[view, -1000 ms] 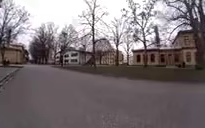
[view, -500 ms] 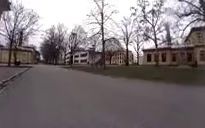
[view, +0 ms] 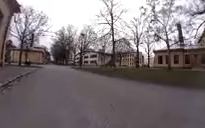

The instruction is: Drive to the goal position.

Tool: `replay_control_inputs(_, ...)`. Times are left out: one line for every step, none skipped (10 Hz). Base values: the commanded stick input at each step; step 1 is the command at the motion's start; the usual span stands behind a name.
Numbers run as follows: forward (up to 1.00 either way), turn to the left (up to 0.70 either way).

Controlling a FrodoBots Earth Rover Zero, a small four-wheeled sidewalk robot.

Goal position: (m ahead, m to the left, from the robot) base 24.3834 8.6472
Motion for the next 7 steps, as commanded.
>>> replay_control_inputs(0.70, 0.00)
replay_control_inputs(0.70, 0.00)
replay_control_inputs(0.70, 0.00)
replay_control_inputs(0.70, 0.00)
replay_control_inputs(0.70, 0.00)
replay_control_inputs(0.70, 0.00)
replay_control_inputs(0.70, 0.18)
